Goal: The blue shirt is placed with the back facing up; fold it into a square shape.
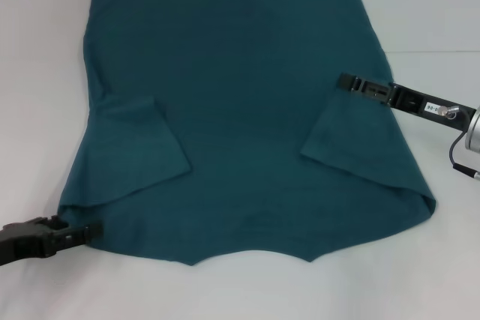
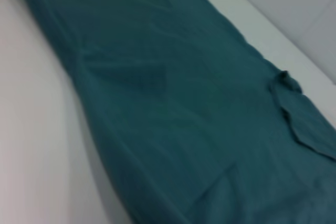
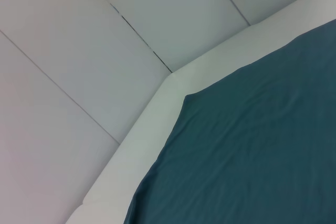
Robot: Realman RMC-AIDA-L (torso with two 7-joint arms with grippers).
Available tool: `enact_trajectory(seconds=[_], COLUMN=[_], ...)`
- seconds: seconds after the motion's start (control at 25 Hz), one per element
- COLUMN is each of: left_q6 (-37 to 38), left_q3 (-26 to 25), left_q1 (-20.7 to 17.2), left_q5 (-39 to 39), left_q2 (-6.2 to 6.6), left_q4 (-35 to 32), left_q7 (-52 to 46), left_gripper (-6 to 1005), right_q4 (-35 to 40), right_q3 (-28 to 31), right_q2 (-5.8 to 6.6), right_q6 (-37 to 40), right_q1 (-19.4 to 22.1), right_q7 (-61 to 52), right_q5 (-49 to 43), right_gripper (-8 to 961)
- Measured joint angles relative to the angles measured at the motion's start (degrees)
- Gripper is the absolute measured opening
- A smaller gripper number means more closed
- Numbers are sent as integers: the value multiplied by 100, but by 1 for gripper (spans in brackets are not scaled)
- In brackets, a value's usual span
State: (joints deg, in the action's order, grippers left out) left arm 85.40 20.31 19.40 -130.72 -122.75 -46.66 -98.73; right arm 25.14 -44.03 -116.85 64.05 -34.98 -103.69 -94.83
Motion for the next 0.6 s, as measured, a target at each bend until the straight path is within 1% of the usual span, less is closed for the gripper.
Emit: enact_trajectory(seconds=[0.24,0.6], left_q6=[161,-114], left_q3=[13,3], left_q1=[43,117], left_q5=[-30,-210], left_q2=[18,31], left_q4=[-57,-63], left_q7=[-1,-3], left_gripper=[950,950], right_q4=[0,0], right_q3=[0,8], right_q2=[9,22], right_q6=[4,15], right_q1=[1,9], right_q7=[-14,-59], right_q5=[0,5], right_gripper=[947,947])
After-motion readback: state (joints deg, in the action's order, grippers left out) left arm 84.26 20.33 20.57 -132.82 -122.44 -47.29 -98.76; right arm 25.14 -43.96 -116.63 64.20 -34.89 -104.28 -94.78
